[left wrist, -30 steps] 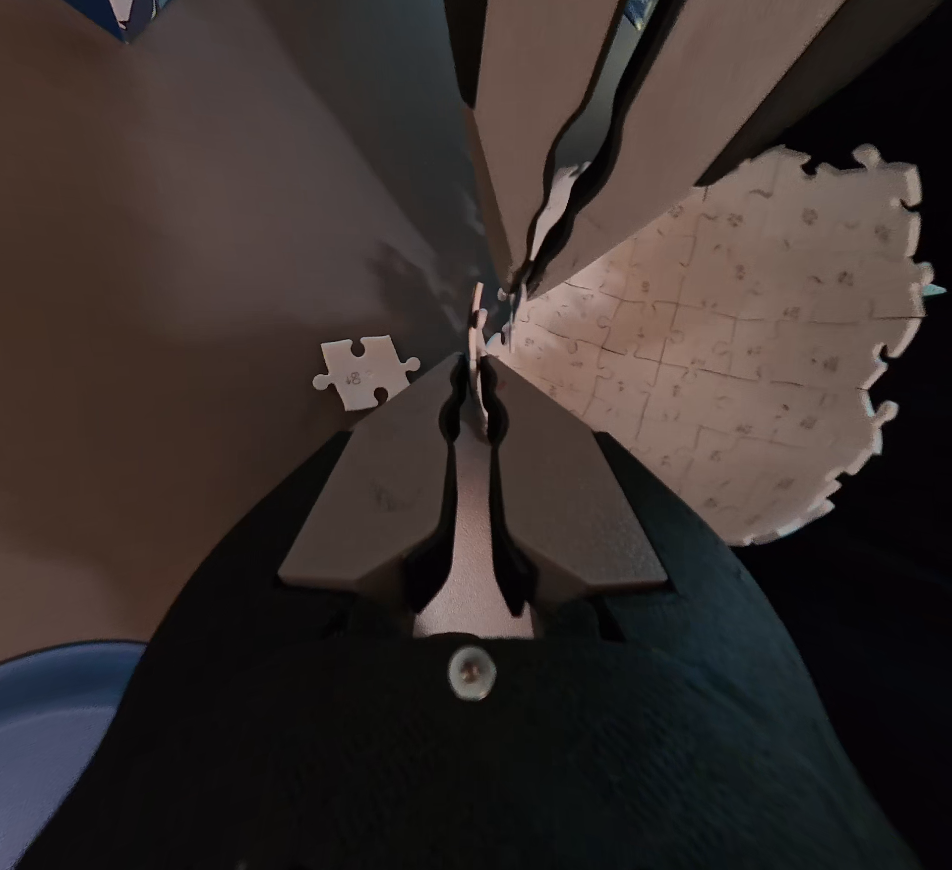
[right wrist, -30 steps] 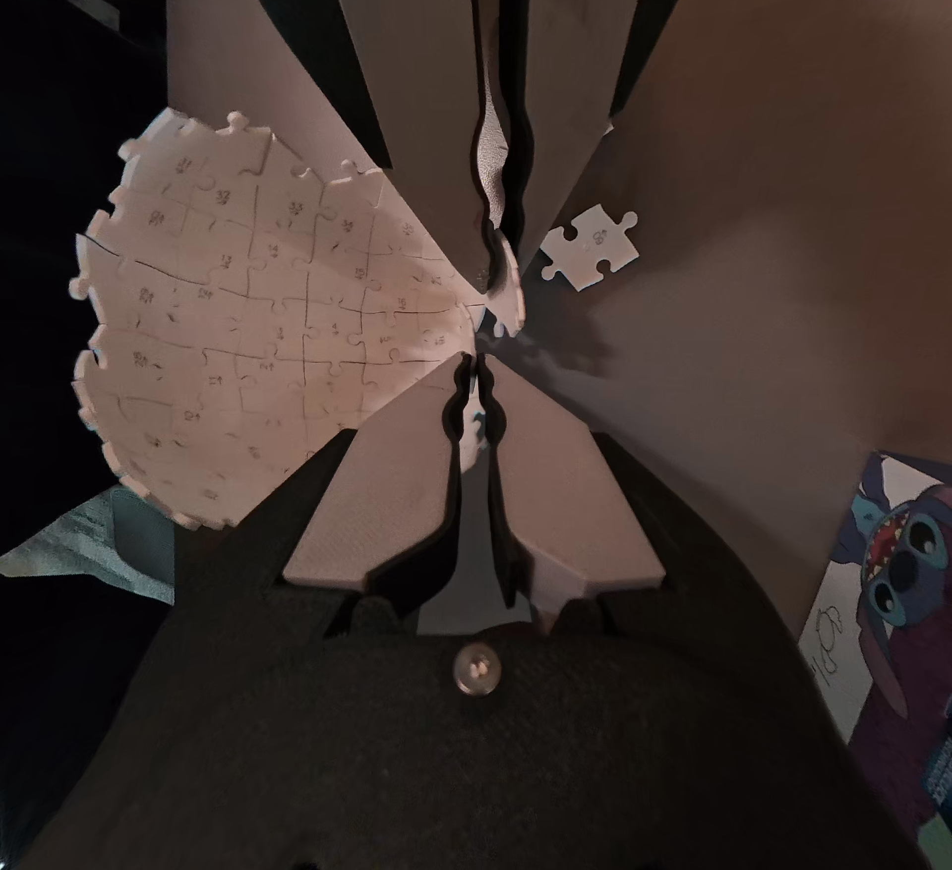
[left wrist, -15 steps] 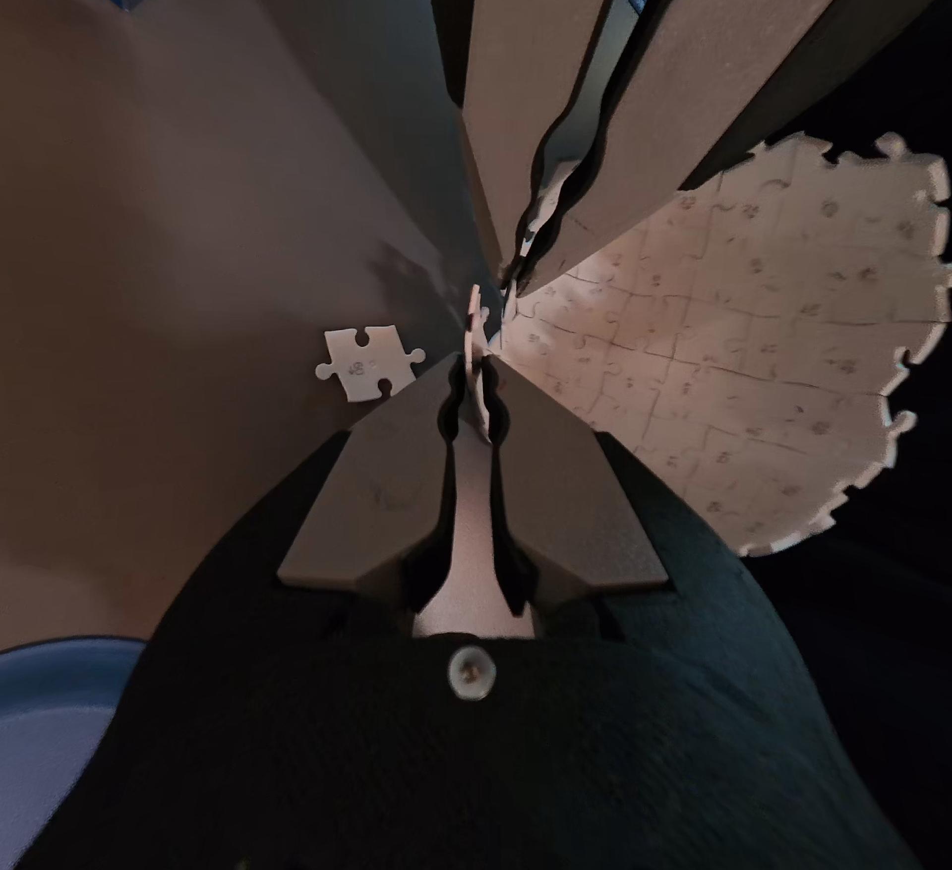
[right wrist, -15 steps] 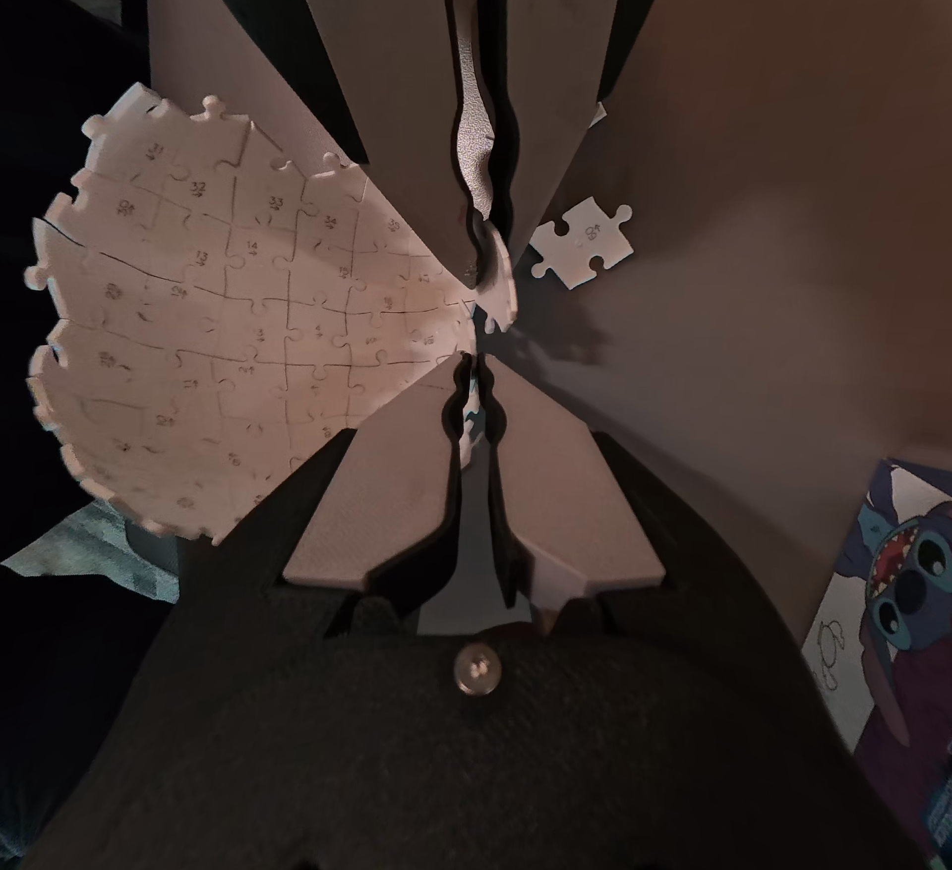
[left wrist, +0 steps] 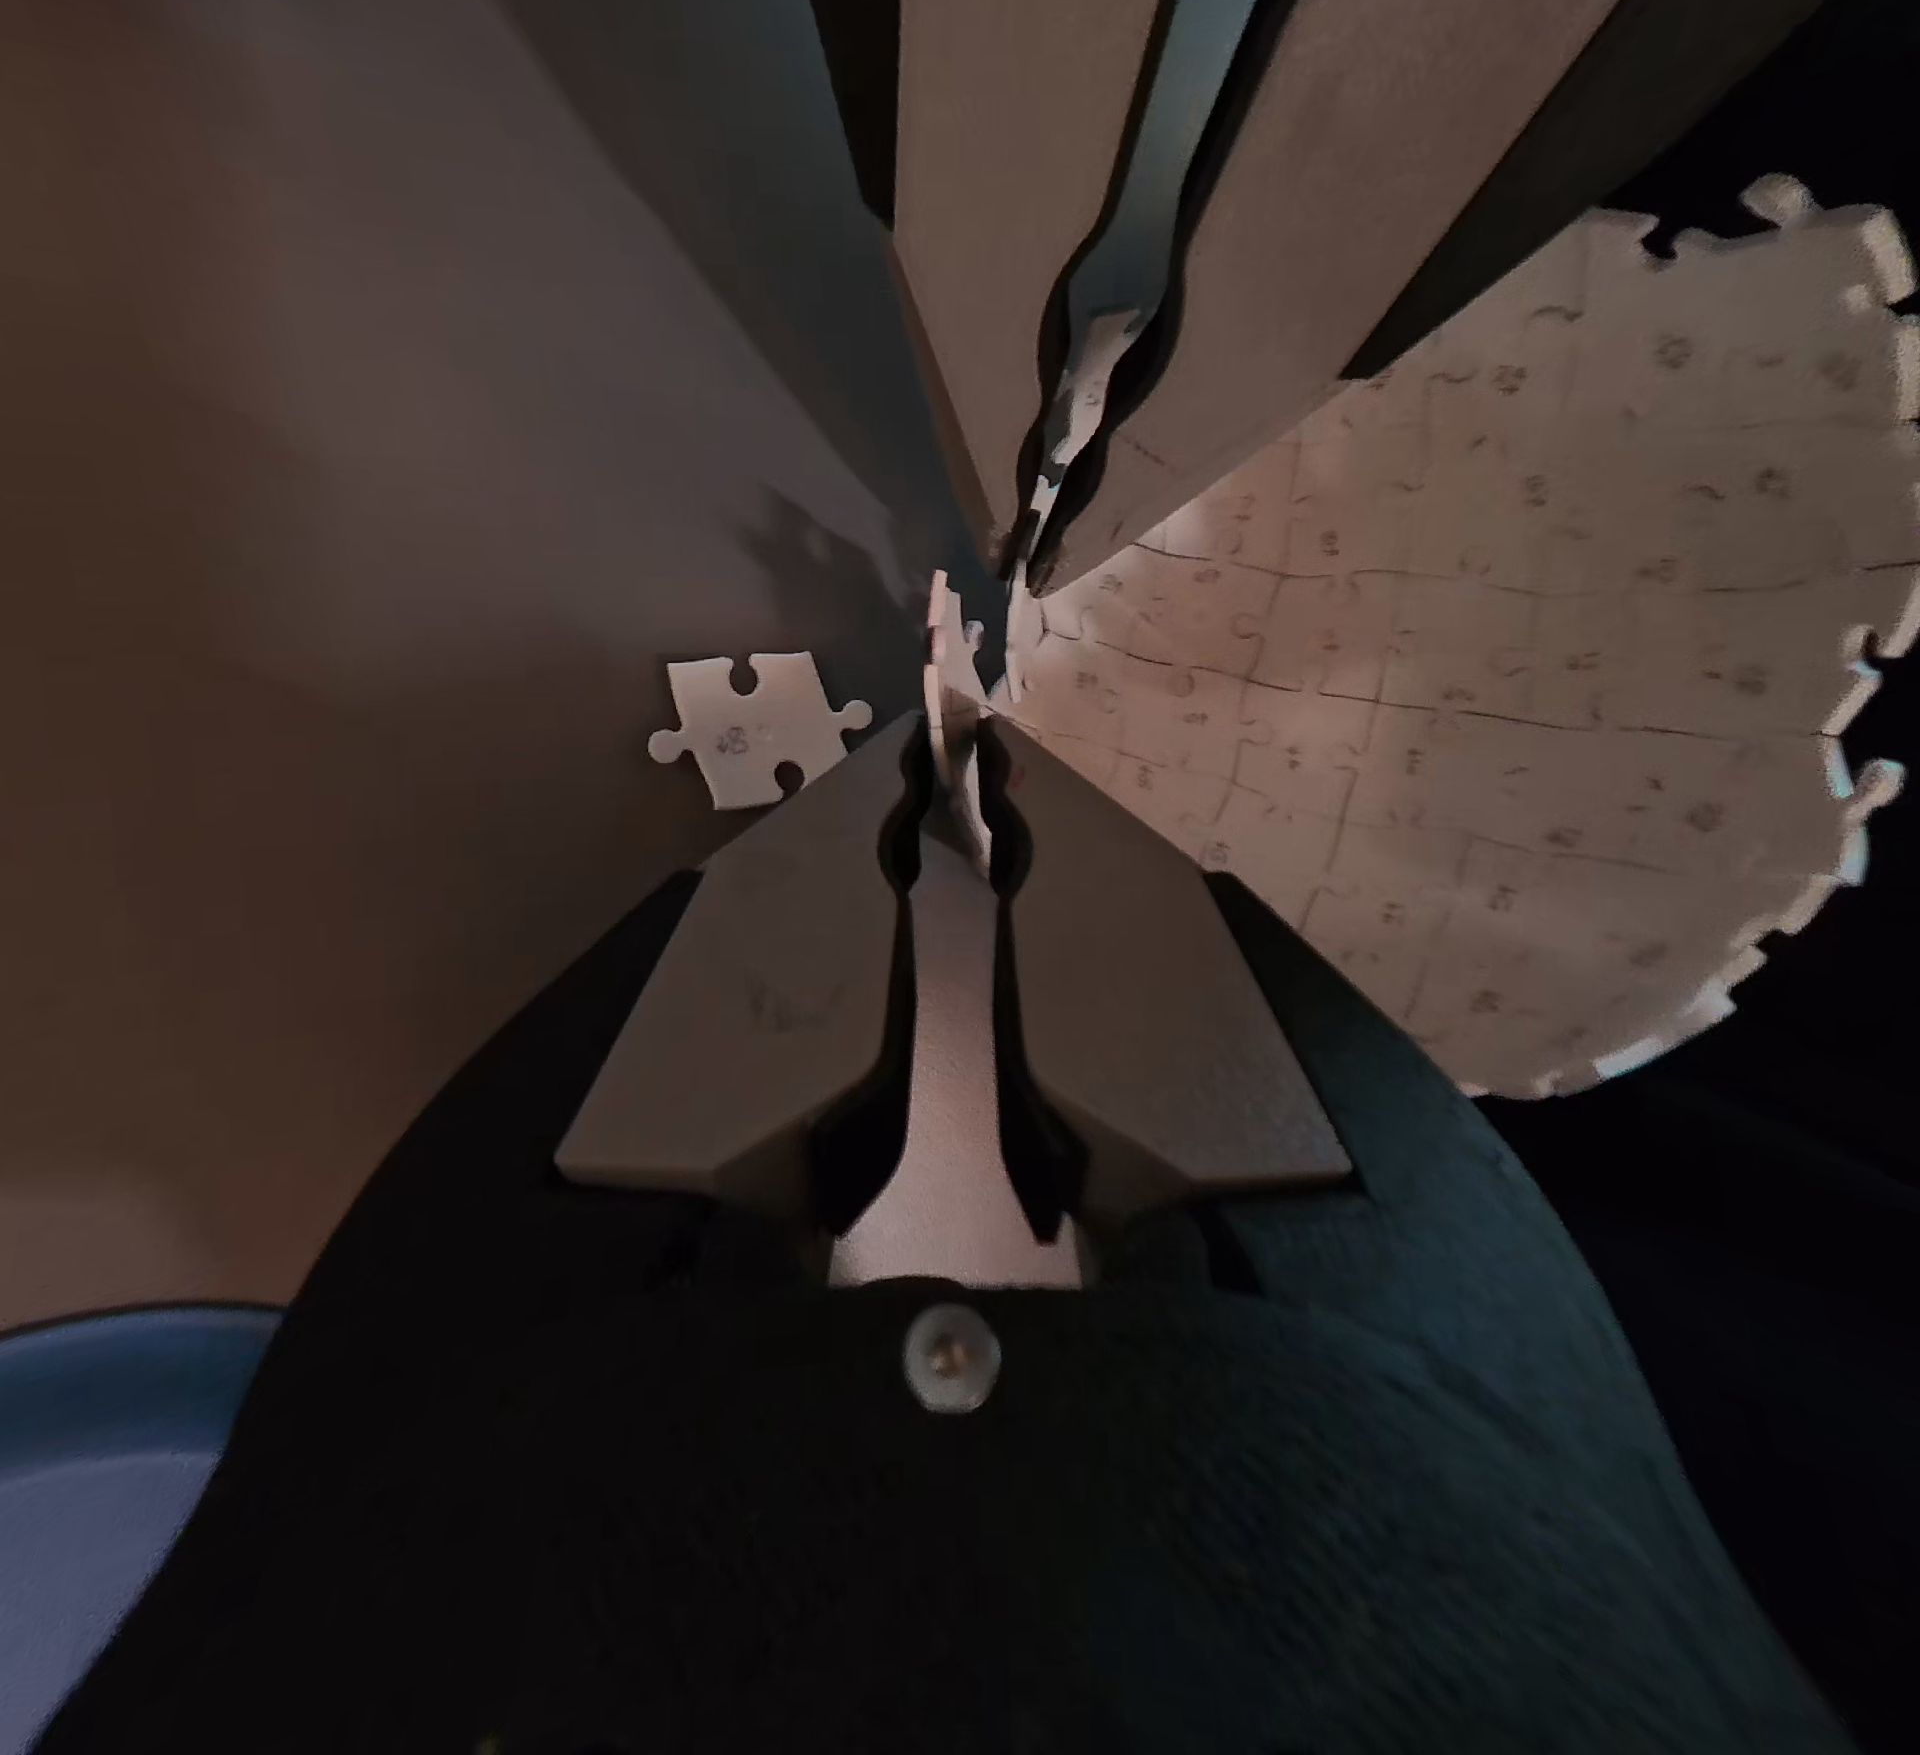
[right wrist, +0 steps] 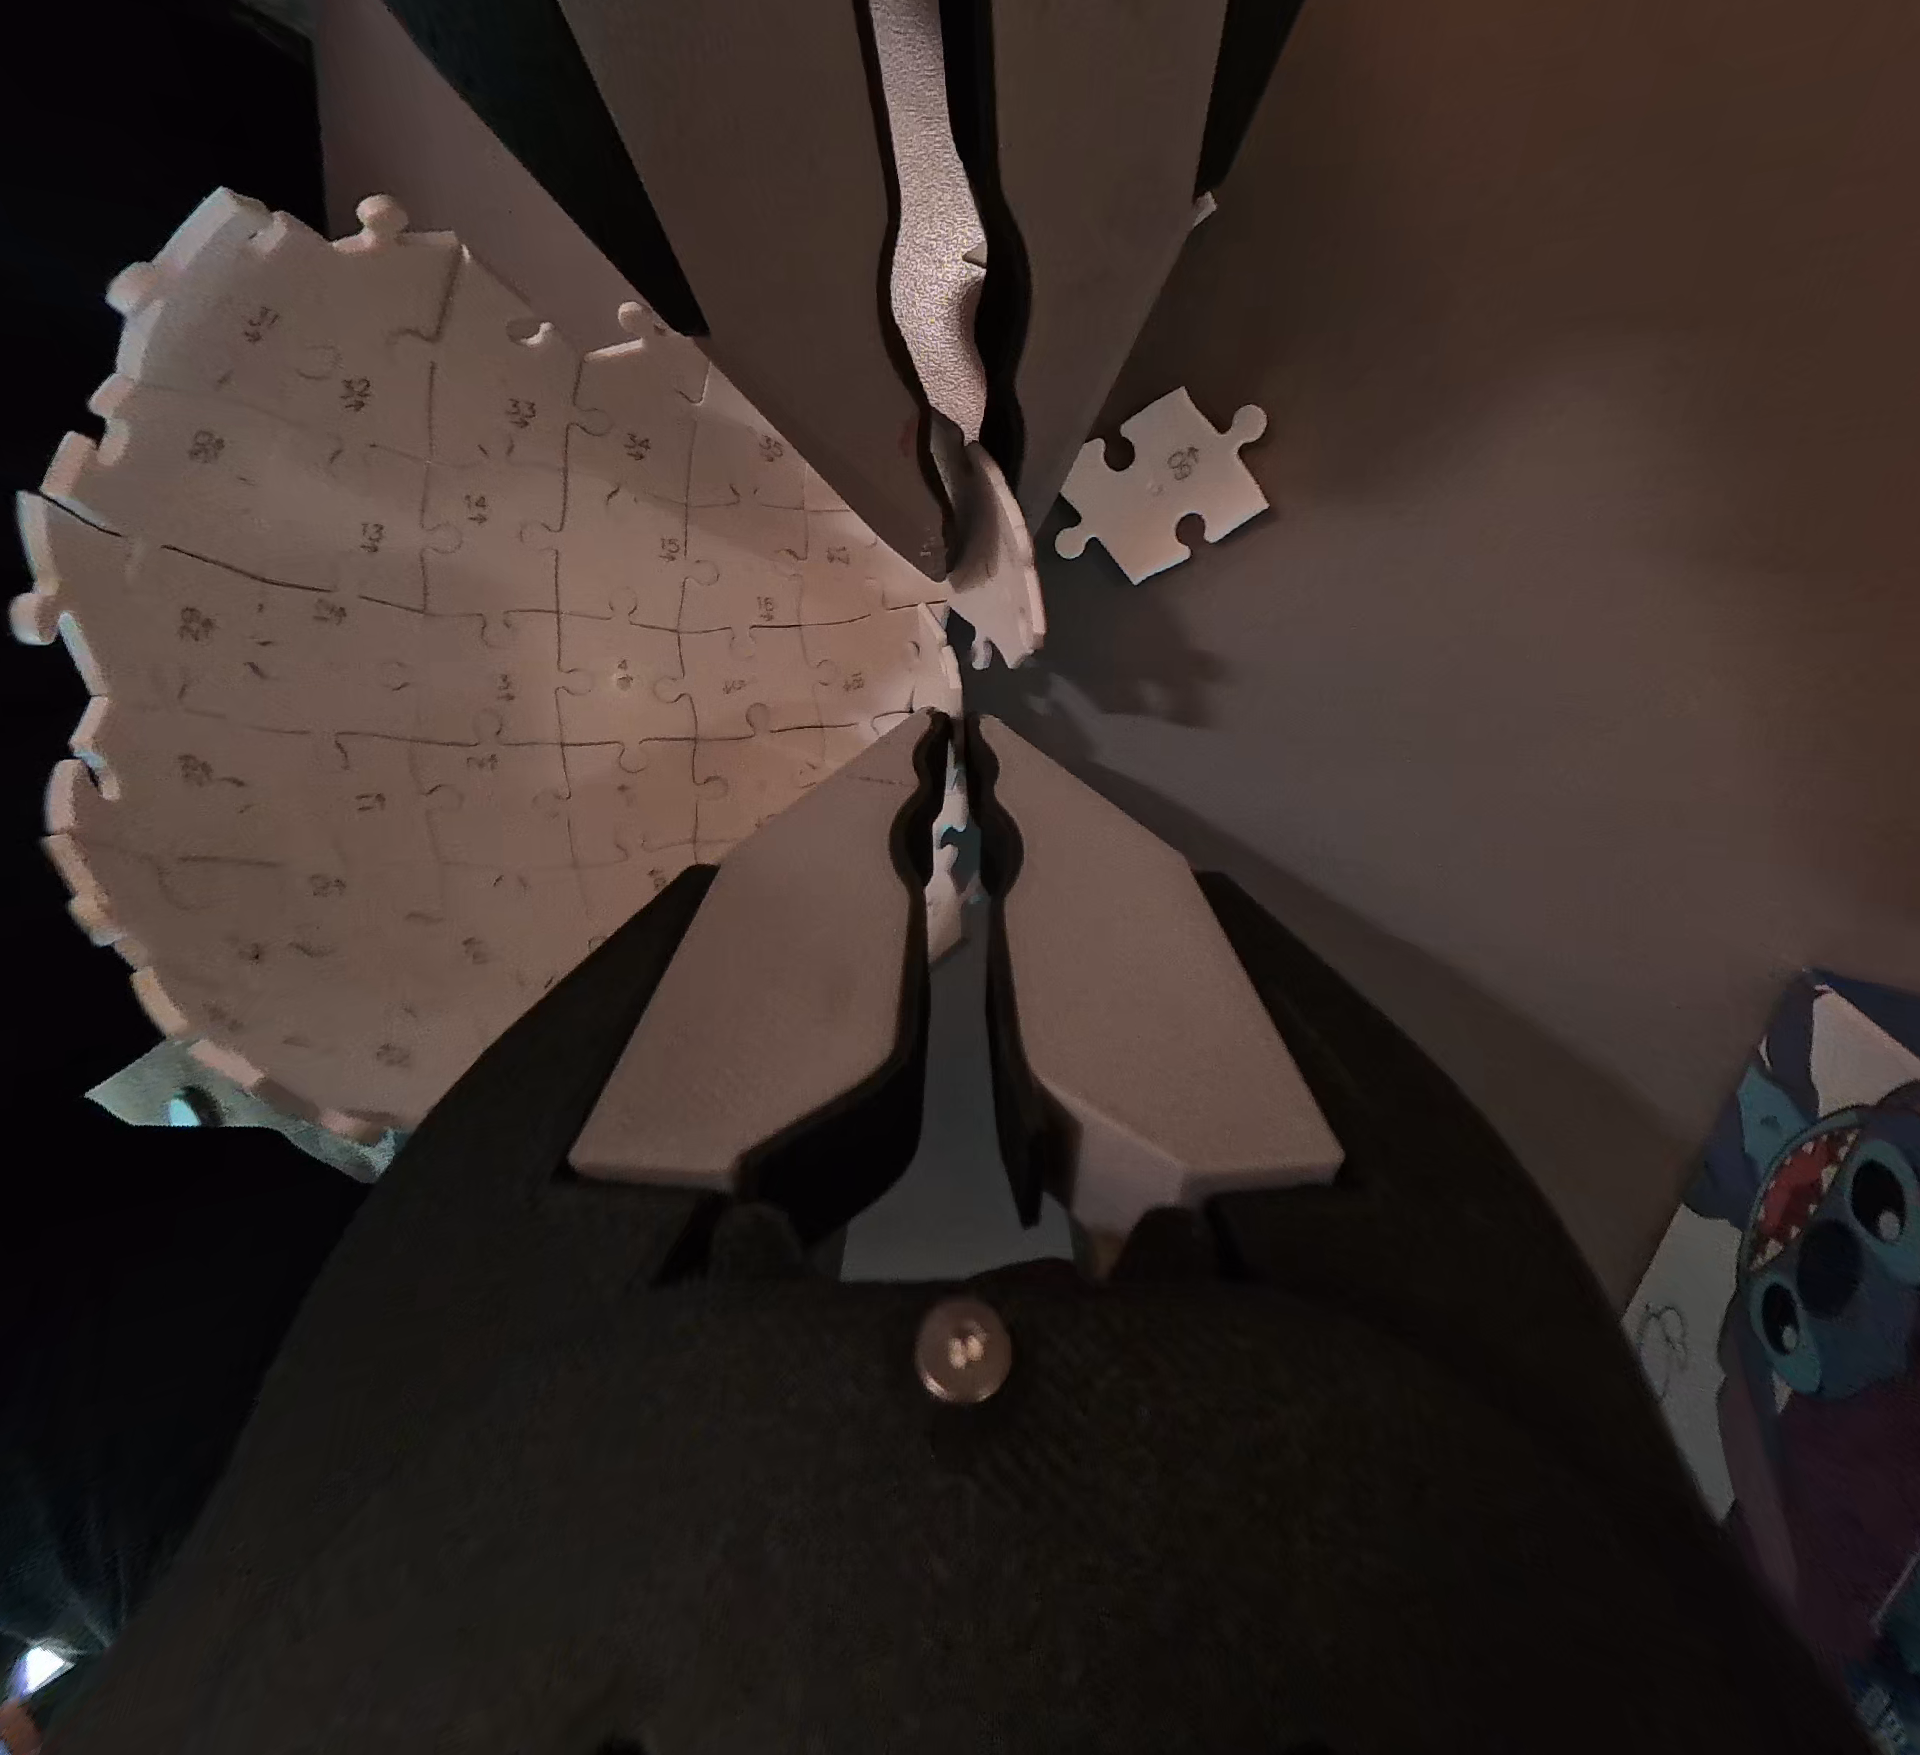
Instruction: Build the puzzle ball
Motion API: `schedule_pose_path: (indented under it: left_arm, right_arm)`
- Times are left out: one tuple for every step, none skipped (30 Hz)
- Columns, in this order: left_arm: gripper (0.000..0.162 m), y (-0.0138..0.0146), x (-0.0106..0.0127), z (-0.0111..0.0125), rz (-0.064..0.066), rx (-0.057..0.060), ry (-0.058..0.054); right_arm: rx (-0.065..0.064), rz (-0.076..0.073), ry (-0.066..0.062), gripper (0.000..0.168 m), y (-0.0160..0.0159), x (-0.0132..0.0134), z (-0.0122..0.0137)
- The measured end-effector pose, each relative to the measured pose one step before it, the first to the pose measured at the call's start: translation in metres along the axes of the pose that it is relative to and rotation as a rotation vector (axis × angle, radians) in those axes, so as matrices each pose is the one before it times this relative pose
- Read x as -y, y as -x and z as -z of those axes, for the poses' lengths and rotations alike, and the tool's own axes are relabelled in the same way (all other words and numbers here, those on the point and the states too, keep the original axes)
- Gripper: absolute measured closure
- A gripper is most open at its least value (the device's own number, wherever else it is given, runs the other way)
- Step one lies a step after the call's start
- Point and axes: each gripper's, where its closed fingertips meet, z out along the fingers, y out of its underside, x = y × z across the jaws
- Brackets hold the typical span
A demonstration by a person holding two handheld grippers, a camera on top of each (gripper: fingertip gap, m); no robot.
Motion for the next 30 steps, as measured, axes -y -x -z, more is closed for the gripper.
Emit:
schedule_pose_path:
  left_arm:
    - [0.156,0.00016,0.00001,-0.00007,0.0023,-0.0009,-0.0017]
    - [0.156,0.00031,-0.00012,-0.00006,0.0013,0.0002,-0.0006]
    - [0.156,0.00015,-0.00003,-0.00002,0.0006,0.0005,-0.0002]
    - [0.156,0.00007,0.00004,-0.0001,0.0011,0.0004,0.0]
    - [0.156,0.0004,-0.00002,-0.00025,0.0007,0.0015,0.0003]
    - [0.156,0.00051,-0.00007,-0.00019,0.0015,0.0009,0.0007]
    - [0.155,0.00045,-0.00012,-0.00024,0.0017,0.0,0.0013]
    - [0.155,0.00048,-0.00016,-0.00012,0.0016,-0.0009,0.0014]
    - [0.155,0.00055,-0.00012,-0.00007,0.0023,-0.0006,0.001]
    - [0.154,0.00061,-0.00016,-0.00005,0.0026,0.0,0.0013]
    - [0.154,0.0006,-0.00004,-0.00002,0.002,0.0,0.0008]
    - [0.154,0.00005,0.00003,0.00009,0.0018,-0.0025,-0.0009]
    - [0.153,-0.00011,0.0004,0.0004,0.0012,-0.0024,-0.0012]
    - [0.153,-0.00027,0.00024,0.00045,-0.0004,-0.0011,-0.0008]
    - [0.152,-0.00033,0.00027,0.00065,-0.0026,-0.0006,-0.0005]
    - [0.151,-0.0003,0.00018,0.00058,-0.0018,-0.0001,-0.0009]
    - [0.151,0.00006,0.00029,0.00057,-0.0015,0.0009,-0.0016]
    - [0.151,0.00033,0.00011,0.00056,-0.0012,0.0026,-0.0006]
    - [0.151,0.00071,-0.00016,0.00056,-0.0012,0.0041,0.0005]
    - [0.151,0.00103,0.00003,0.00091,-0.0013,0.0061,-0.0008]
    - [0.151,0.00126,0.00011,0.00125,-0.0006,0.0072,-0.0024]
    - [0.151,0.00115,0.00044,0.00175,-0.0014,0.0076,-0.0041]
    - [0.151,0.00112,0.00086,0.00229,-0.0025,0.0078,-0.0078]
    - [0.15,0.00095,0.00163,0.00289,-0.0025,0.0079,-0.0125]
    - [0.15,0.00018,0.00205,0.00335,-0.0032,0.0055,-0.0151]
    - [0.15,-0.0001,0.00277,0.00371,-0.0096,0.0064,-0.019]
    - [0.149,-0.00111,0.0037,0.00391,-0.0207,0.0052,-0.0233]
    - [0.149,-0.00211,0.00379,0.00353,-0.031,0.0033,-0.021]
    - [0.15,-0.00254,0.00314,0.00292,-0.0378,0.0032,-0.0142]
    - [0.155,-0.00214,0.0028,0.00185,-0.0396,0.0062,-0.0086]
  right_arm:
    - [0.0043,-0.0036,-0.0002,0.168,-0.00034,-0.00011,-0.00018]
    - [0.0044,-0.0036,0.0006,0.168,-0.00048,-0.0002,-0.00028]
    - [0.0042,-0.0031,0.0014,0.168,-0.00046,-0.00013,-0.00033]
    - [0.0041,-0.0017,0.0017,0.168,-0.00042,-0.00016,-0.00027]
    - [0.0042,-0.0011,0.0021,0.168,-0.00028,-0.00011,-0.00013]
    - [0.0041,0.0001,0.0024,0.168,-0.00023,-0.00016,-0.00029]
    - [0.0045,0.0002,0.003,0.168,-0.00043,-0.00016,-0.00027]
    - [0.005,-0.0011,0.003,0.167,-0.00031,-0.00019,-0.00035]
    - [0.0054,-0.0023,0.0033,0.167,-0.00035,-0.00012,-0.00026]
    - [0.005,-0.0023,0.0038,0.167,-0.0004,-0.0003,-0.0003]
    - [0.0043,-0.0018,0.0035,0.167,-0.00042,-0.0003,-0.00024]
    - [0.0043,-0.0009,0.003,0.167,-0.00039,-0.00004,-0.00015]
    - [0.0029,0.0005,0.0036,0.167,-0.00045,-0.00007,-0.00014]
    - [0.0024,0.0008,0.0025,0.167,-0.00055,0.00019,-0.00013]
    - [0.0038,-0.0004,0.0001,0.167,-0.00031,0.00035,0.00003]
    - [0.0049,-0.0007,0.0003,0.167,-0.00031,0.0002,0.00008]
    - [0.0045,-0.0009,0.0006,0.166,-0.00033,-0.00007,-0.00007]
    - [0.0034,-0.0017,0.0001,0.166,-0.00051,0.0002,-0.00001]
    - [0.0034,-0.0031,-0.0001,0.166,-0.0005,0.00018,-0.00018]
    - [0.0041,-0.004,0.0002,0.166,-0.00052,0.00014,-0.00017]
    - [0.0045,-0.0044,0.0011,0.166,-0.00032,-0.00014,-0.00012]
    - [0.0025,-0.0027,0.0012,0.166,-0.00049,-0.00012,-0.00014]
    - [0.0024,-0.0011,0.0002,0.166,-0.00027,-0.00011,-0.00014]
    - [0.0021,-0.0012,-0.0011,0.166,-0.00015,0.00014,0.00002]
    - [0.0013,-0.0017,-0.0013,0.166,-0.00024,0.00026,0.00023]
    - [0.0008,-0.0017,-0.0006,0.166,-0.00021,0.0,0.00027]
    - [0.0007,-0.0007,-0.0008,0.166,-0.00016,0.00013,0.00014]
    - [0.0015,-0.0007,-0.0005,0.166,-0.00004,-0.00003,0.00007]
    - [0.0018,-0.0014,0.0001,0.166,-0.00016,0.00001,-0.00003]
    - [0.0019,-0.0018,0.0005,0.166,-0.00017,0.00006,-0.00014]
